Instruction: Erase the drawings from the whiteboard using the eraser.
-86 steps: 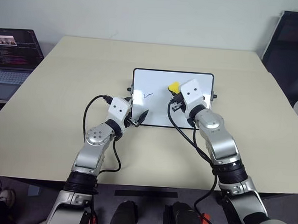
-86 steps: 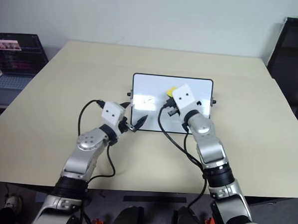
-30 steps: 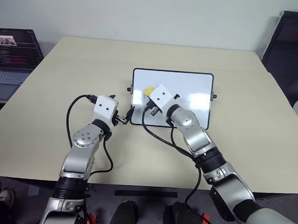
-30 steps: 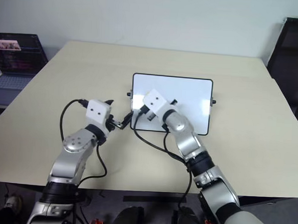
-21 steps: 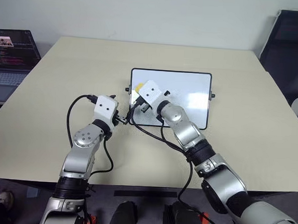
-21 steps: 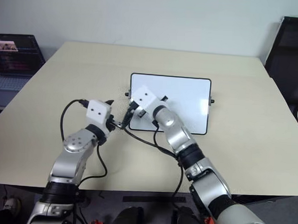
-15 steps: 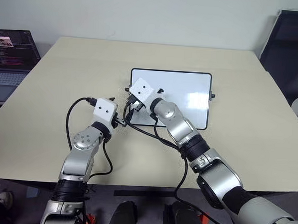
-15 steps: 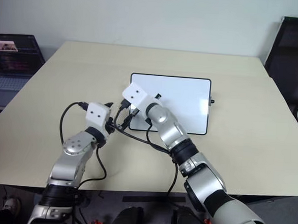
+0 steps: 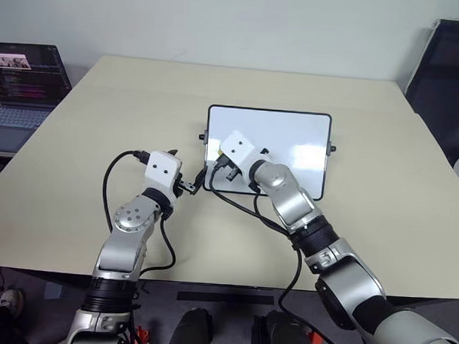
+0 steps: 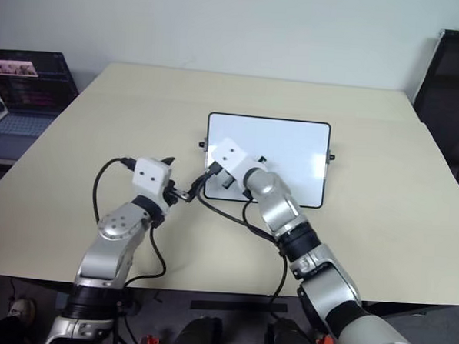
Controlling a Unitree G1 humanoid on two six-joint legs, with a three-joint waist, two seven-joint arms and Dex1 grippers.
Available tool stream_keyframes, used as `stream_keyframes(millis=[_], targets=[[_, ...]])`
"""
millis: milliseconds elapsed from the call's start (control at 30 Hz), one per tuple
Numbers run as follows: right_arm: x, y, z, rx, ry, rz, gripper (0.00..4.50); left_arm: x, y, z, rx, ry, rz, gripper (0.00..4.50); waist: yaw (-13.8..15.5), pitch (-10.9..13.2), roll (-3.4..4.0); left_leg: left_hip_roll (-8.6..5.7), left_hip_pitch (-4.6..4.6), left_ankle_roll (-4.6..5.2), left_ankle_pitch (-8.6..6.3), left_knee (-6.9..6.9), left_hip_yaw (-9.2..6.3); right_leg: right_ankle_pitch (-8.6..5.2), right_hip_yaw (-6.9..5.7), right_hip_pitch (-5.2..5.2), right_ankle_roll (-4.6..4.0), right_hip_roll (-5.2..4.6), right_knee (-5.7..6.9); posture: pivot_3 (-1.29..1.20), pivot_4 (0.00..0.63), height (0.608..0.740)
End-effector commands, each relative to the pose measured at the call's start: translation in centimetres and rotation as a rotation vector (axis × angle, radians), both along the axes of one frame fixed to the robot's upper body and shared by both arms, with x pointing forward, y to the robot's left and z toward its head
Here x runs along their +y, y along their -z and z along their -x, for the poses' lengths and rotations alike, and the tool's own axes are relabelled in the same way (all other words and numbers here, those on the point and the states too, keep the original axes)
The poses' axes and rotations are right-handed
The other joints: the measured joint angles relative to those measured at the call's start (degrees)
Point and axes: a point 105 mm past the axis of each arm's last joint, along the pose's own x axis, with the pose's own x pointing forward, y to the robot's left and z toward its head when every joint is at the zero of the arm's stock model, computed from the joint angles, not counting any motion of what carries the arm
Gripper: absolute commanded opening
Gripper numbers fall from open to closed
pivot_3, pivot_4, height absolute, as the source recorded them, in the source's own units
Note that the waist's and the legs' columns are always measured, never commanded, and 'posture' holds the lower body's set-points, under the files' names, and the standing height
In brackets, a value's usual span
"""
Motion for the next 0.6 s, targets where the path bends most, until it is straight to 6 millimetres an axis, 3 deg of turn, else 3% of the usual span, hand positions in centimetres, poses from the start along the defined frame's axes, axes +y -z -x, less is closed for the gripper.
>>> stream_keyframes(millis=[33, 267, 500, 600], targets=[[-3.3, 0.8, -0.6, 0.036, 0.101, 0.008, 0.93, -0.8, -1.3, -0.3, -0.05, 0.034, 0.001, 4.5, 0.1, 0.0, -0.03, 0.0, 0.0, 0.0, 0.0, 0.0, 0.0, 0.0, -0.01, 0.01, 0.0, 0.0, 0.0, 0.0, 0.15, 0.74], [-6.0, 1.4, 0.2, 0.039, 0.148, 0.029, 0.93, -1.2, -1.2, -0.8, -0.048, 0.054, 0.004, 4.5, 0.1, 0.0, -0.04, 0.0, 0.0, 0.0, 0.0, 0.0, 0.02, -0.01, -0.01, 0.02, 0.01, 0.0, -0.02, 0.0, 0.15, 0.74], [-6.1, 1.1, 0.7, 0.029, 0.155, 0.02, 0.93, -1.8, -1.1, -1.0, -0.044, 0.079, 0.008, 4.5, 0.1, 0.0, -0.04, -0.01, 0.0, 0.01, 0.01, 0.0, 0.05, -0.01, 0.0, 0.02, 0.01, 0.01, -0.03, 0.0, 0.15, 0.74], [-5.7, -0.8, 1.1, -0.014, 0.134, -0.092, 0.93, -2.4, -1.2, -1.1, -0.047, 0.108, 0.011, 4.5, 0.1, 0.0, -0.04, -0.02, -0.01, 0.01, 0.01, -0.01, 0.06, -0.01, -0.01, 0.02, 0.01, 0.01, -0.04, 0.0, 0.15, 0.74]])
